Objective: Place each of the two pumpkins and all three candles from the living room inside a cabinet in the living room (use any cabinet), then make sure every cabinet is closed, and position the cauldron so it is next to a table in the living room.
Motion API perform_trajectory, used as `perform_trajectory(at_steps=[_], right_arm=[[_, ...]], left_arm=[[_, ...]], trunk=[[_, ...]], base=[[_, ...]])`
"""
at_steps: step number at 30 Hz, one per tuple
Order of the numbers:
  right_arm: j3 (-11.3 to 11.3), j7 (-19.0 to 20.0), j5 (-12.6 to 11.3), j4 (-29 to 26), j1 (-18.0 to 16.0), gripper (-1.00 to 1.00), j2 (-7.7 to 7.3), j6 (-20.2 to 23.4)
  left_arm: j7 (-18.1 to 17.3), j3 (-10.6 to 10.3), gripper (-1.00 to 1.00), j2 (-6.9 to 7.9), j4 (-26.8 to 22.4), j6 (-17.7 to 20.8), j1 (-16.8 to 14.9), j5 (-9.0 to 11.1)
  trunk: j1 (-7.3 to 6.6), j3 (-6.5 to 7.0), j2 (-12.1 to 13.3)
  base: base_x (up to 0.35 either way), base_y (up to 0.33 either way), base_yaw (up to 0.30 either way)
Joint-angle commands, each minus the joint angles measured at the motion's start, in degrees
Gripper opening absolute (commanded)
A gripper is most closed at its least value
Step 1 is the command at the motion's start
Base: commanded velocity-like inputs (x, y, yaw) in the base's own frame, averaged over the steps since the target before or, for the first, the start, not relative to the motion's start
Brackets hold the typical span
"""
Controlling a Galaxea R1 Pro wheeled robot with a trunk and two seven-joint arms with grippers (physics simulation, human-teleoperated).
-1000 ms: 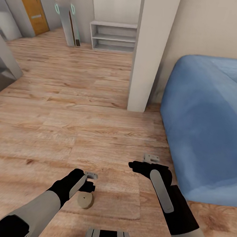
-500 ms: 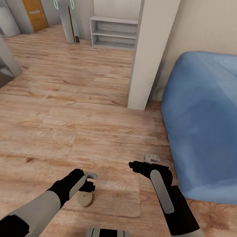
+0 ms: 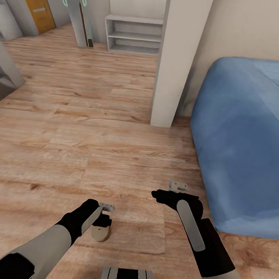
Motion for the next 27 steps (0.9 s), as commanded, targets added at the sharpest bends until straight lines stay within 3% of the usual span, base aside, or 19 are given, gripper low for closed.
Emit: perform_trajectory(at_steps=[1,5,8,11,27], right_arm=[[0.05,-0.60,-0.58,-0.08,-0.04,1.00,0.00,0.10],[0.10,-0.59,-0.61,-2.46,0.41,1.00,0.03,0.10],[0.07,-0.58,-0.62,-5.62,2.60,1.00,0.06,0.10],[0.02,-0.56,-0.62,-6.55,3.53,1.00,0.08,0.10],[-0.02,-0.55,-0.62,-7.20,4.18,1.00,0.09,0.10]], left_arm=[[0.48,-0.33,1.00,0.04,-0.06,0.21,-0.03,0.61],[0.45,-0.30,1.00,0.04,-0.10,0.25,-0.03,0.62],[0.45,-0.31,1.00,0.04,-0.12,0.26,-0.03,0.62],[0.38,-0.30,1.00,0.04,-0.21,0.26,-0.03,0.62],[0.25,-0.30,1.00,0.04,-0.21,0.26,-0.03,0.62]], trunk=[[-0.01,-0.04,-0.02],[-0.01,-0.04,-0.02],[-0.01,-0.04,-0.02],[0.07,-0.70,-0.06],[0.25,-2.26,-0.15]], base=[[0.000,0.000,0.000],[0.000,0.000,0.000],[0.000,0.000,0.000],[0.000,0.000,0.000],[0.000,0.000,0.000]])
